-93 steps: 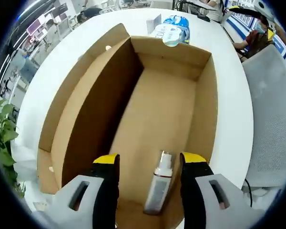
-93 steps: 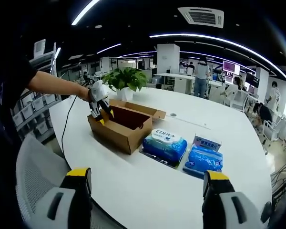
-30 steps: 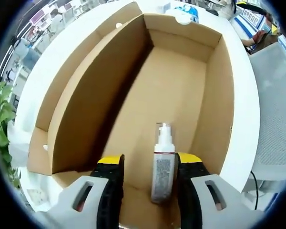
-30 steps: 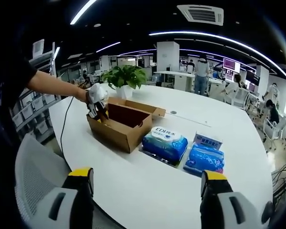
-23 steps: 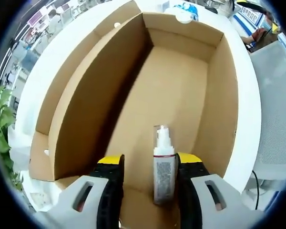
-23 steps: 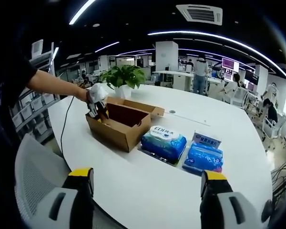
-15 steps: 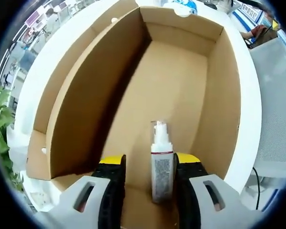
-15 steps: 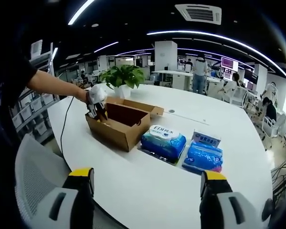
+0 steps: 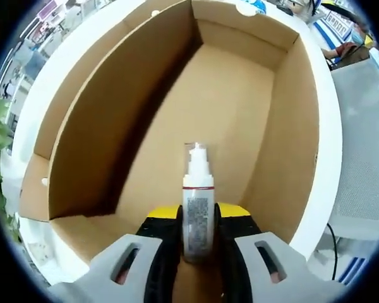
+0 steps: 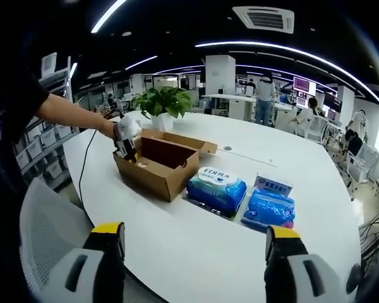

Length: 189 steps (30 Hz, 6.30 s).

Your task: Operate the shoe box by opening the lid, removing the specified soft item, and placing it in the target area until the item is outside and the box remains undamaged.

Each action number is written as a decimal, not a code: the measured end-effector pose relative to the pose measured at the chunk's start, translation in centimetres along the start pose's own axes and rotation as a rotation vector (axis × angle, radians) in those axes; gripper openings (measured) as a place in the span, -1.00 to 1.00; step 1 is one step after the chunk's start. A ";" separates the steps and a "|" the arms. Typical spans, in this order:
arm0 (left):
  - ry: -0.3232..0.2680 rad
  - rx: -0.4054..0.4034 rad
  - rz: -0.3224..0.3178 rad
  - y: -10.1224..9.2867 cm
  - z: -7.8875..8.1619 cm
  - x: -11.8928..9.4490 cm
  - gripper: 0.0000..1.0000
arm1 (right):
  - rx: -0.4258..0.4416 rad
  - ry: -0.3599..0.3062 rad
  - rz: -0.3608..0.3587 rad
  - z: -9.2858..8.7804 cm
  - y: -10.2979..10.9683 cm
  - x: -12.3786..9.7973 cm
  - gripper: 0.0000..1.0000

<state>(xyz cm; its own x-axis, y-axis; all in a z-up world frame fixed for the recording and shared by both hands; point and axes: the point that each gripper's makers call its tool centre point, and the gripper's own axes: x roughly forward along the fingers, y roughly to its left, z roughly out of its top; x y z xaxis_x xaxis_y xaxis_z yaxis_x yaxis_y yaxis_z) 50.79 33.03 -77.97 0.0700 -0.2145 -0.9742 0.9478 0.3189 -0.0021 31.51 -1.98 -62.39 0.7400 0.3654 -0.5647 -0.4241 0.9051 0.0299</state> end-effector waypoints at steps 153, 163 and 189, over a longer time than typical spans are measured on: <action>-0.630 0.621 -0.260 -23.3 14.6 -14.8 -0.64 | -0.415 -0.184 0.461 6.2 14.5 3.5 -0.50; -0.649 0.637 -0.261 -23.7 15.0 -14.8 -0.64 | -0.484 -0.187 0.465 6.2 14.8 3.7 -0.66; -0.695 0.568 -0.245 -22.7 15.7 -15.3 -0.61 | -0.600 -0.125 0.459 7.3 14.4 3.8 -0.72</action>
<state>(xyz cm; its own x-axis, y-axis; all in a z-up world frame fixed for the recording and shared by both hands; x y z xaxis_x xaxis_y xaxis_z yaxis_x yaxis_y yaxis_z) 33.09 14.56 -59.42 -0.1561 -0.7797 -0.6065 0.9579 -0.2692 0.0995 32.03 14.05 -58.12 0.4596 0.7308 -0.5048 -0.8877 0.3965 -0.2341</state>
